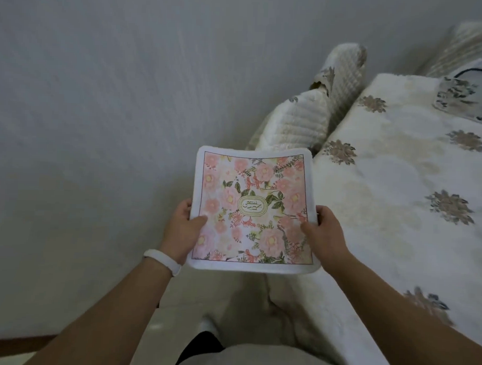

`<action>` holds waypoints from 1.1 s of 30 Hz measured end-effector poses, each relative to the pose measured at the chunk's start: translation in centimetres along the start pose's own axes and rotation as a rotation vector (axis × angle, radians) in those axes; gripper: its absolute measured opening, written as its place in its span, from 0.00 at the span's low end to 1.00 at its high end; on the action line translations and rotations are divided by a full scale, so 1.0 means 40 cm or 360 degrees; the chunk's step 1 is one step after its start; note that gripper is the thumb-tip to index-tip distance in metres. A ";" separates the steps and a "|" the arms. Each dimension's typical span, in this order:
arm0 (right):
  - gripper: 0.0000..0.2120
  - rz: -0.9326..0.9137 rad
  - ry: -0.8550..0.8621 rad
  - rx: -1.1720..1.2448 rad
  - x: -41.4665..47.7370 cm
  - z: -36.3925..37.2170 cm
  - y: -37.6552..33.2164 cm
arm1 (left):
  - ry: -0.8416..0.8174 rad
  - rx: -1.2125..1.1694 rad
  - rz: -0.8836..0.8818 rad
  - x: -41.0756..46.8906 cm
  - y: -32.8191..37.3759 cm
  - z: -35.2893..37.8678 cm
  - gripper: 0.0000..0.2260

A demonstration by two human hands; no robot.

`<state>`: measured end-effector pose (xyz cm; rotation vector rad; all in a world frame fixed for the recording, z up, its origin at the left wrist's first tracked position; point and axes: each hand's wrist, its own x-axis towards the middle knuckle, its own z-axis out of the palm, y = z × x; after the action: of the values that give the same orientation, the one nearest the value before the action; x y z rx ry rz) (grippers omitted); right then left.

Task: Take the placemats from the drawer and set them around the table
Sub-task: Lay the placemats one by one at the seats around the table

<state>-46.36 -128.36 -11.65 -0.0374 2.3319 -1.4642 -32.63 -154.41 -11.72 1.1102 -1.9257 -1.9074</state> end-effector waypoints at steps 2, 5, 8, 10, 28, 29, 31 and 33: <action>0.10 -0.0047 0.0018 -0.0015 0.014 0.089 -0.061 | 0.0020 -0.0012 0.0018 0.046 0.026 -0.086 0.11; 0.10 -0.0109 0.0028 0.0004 0.024 0.195 -0.132 | 0.0049 -0.0001 0.0071 0.102 0.064 -0.198 0.11; 0.10 -0.0163 0.0007 0.0034 0.032 0.261 -0.190 | 0.0052 -0.0046 0.0101 0.146 0.097 -0.277 0.11; 0.09 -0.0169 0.0004 0.0062 0.042 0.288 -0.222 | 0.0047 -0.0071 0.0096 0.171 0.112 -0.307 0.11; 0.11 -0.0129 0.0104 0.0047 0.475 0.340 -0.330 | -0.0055 0.0031 0.0137 0.582 0.277 -0.213 0.13; 0.11 -0.0120 0.0118 0.0064 0.516 0.335 -0.341 | -0.0074 0.0049 0.0144 0.620 0.299 -0.192 0.12; 0.12 -0.0103 0.0181 0.0108 0.590 0.323 -0.362 | -0.0111 0.0076 0.0150 0.695 0.350 -0.146 0.12; 0.11 -0.0063 0.0237 0.0152 0.642 0.305 -0.379 | -0.0147 0.0123 0.0140 0.756 0.400 -0.096 0.11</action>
<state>-68.75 -151.48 -10.95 0.0528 2.3859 -1.6475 -56.86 -178.38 -6.90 0.9555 -2.0769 -1.8836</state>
